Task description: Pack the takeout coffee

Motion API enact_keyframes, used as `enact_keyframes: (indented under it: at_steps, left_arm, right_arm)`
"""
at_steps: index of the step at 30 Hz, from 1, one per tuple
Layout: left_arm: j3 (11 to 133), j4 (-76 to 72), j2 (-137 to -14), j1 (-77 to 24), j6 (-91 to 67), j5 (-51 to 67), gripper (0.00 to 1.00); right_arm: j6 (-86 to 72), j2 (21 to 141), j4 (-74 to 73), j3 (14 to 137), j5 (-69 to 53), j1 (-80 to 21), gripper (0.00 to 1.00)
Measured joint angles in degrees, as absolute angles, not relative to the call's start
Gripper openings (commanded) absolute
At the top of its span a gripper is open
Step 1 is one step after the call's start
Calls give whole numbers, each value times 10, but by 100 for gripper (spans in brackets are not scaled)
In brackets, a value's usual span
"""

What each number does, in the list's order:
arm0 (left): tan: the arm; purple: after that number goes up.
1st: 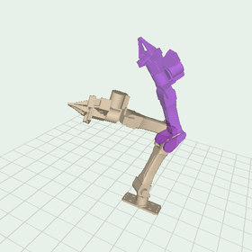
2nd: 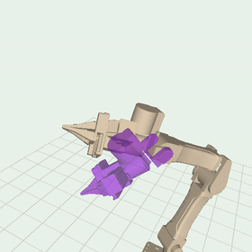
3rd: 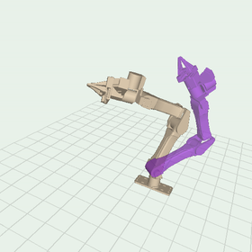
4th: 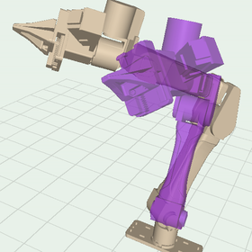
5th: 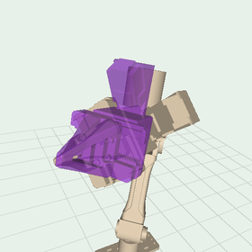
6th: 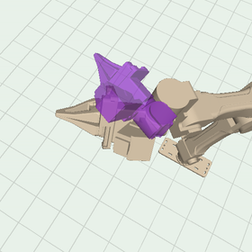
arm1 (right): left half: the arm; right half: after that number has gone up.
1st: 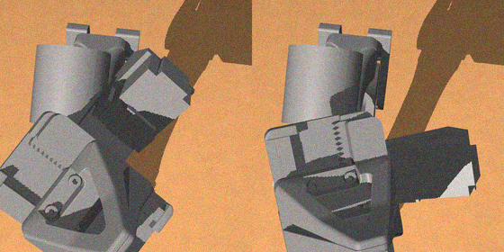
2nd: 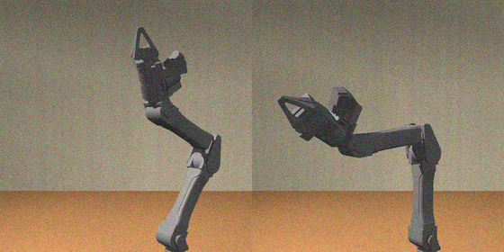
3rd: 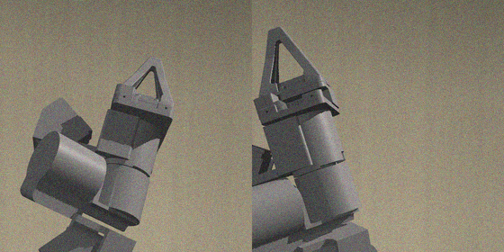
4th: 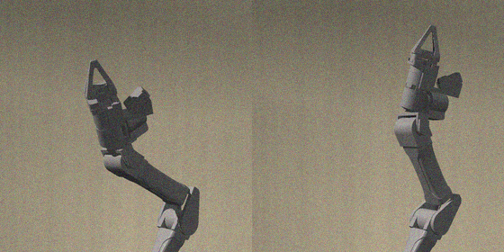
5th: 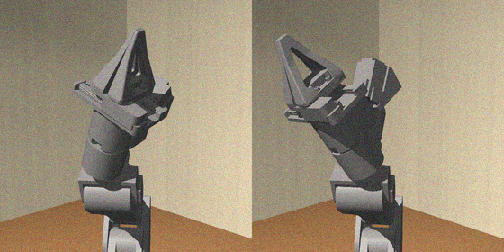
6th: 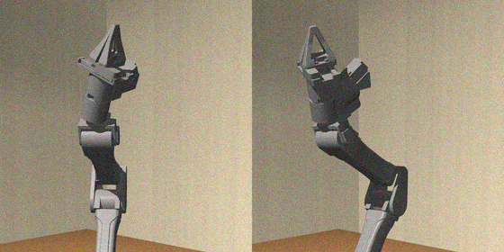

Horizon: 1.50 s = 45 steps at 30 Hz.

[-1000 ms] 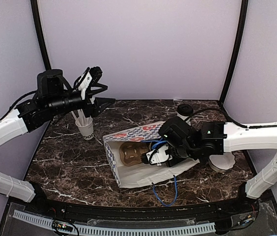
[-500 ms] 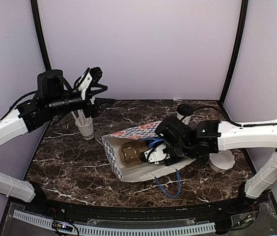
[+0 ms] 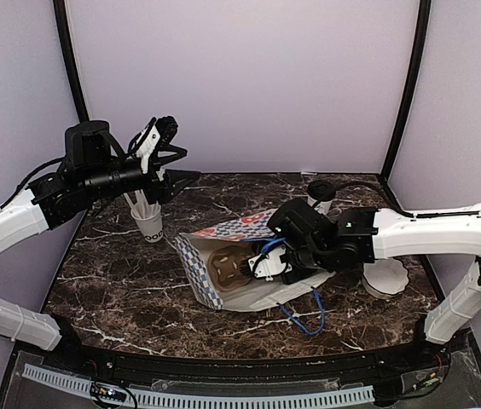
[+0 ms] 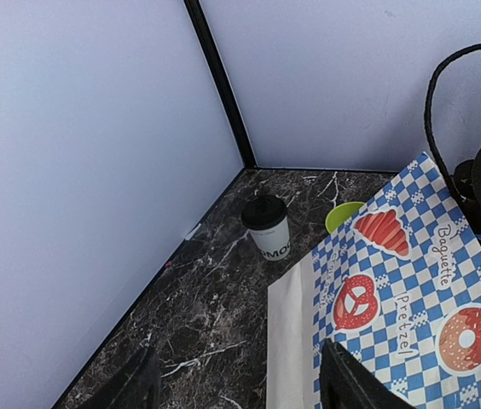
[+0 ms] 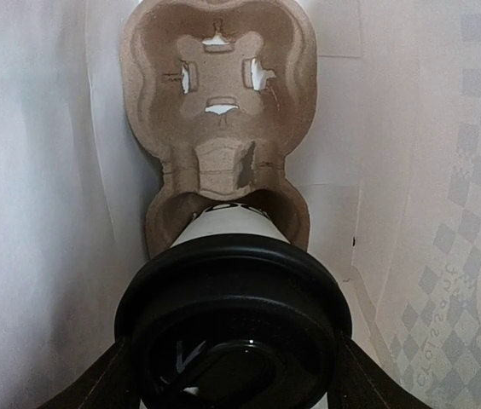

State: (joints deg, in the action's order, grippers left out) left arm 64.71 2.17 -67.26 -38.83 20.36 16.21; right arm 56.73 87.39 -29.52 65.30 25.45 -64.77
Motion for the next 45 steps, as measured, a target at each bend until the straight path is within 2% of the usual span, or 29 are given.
enact_keyframes:
  at_steps: [10,27,41,45]
  left_arm:
    - [647,22,-673,-388,205,157,66]
    - [647,29,-655,-388,225,110,66]
    - [647,32,-655,-385,228,107,66]
    - [646,32,-655,-381,228,109,66]
  right_arm:
    - [559,909,-321,703,230,-632,47]
    - [518,1087,-482,956,115,-529,47]
    - [538,1255,-686,1230,6,-472,47]
    - [556,1264,-712,1242,-15,-465,47]
